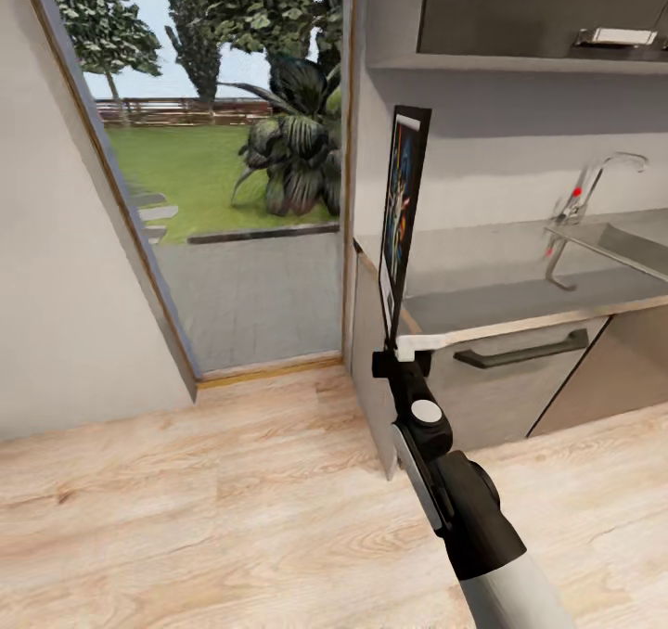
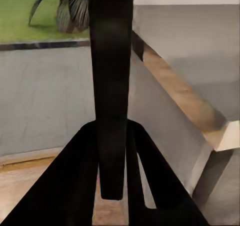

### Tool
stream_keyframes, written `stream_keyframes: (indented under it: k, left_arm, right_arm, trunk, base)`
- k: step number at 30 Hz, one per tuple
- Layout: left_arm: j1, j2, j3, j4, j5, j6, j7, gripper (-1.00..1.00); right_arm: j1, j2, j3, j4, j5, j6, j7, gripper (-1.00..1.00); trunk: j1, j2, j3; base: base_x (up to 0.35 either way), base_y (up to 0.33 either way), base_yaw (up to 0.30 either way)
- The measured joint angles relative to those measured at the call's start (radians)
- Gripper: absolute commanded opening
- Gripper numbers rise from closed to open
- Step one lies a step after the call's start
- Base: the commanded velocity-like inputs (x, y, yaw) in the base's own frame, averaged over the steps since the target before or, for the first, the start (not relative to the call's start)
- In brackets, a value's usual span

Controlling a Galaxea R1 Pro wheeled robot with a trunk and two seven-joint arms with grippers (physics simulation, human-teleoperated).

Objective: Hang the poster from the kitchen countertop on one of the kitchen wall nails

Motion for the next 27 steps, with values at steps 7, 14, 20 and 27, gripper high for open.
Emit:
stream_keyframes:
  k: [7, 14, 20, 27]
  left_arm:
    - [0.000, 0.011, 0.000, 0.001, 0.000, -0.019, 0.000, 1.00]
    - [0.000, 0.027, 0.000, 0.002, 0.003, -0.019, -0.002, 1.00]
    - [0.000, 0.076, 0.012, 0.003, 0.051, -0.019, -0.011, 1.00]
    - [0.000, 0.127, 0.039, 0.010, 0.148, -0.015, -0.196, 1.00]
  right_arm:
    - [0.000, 0.001, 0.003, 0.002, -0.001, 0.000, 0.001, -1.00]
    - [0.001, 0.001, 0.004, 0.006, -0.010, 0.000, 0.006, -1.00]
    - [0.005, -0.001, 0.004, 0.032, -0.089, 0.001, 0.066, -1.00]
    - [0.072, -0.013, 0.004, 0.168, -0.114, -0.069, 0.361, -1.00]
  trunk:
    - [0.000, 0.000, 0.003]
    - [0.000, 0.000, 0.006]
    - [0.000, 0.000, 0.006]
    - [-0.001, 0.000, 0.006]
  base:
    - [-0.315, 0.107, 0.277]
    - [-0.315, 0.107, 0.266]
    - [-0.302, 0.104, 0.090]
    - [-0.059, 0.021, 0.009]
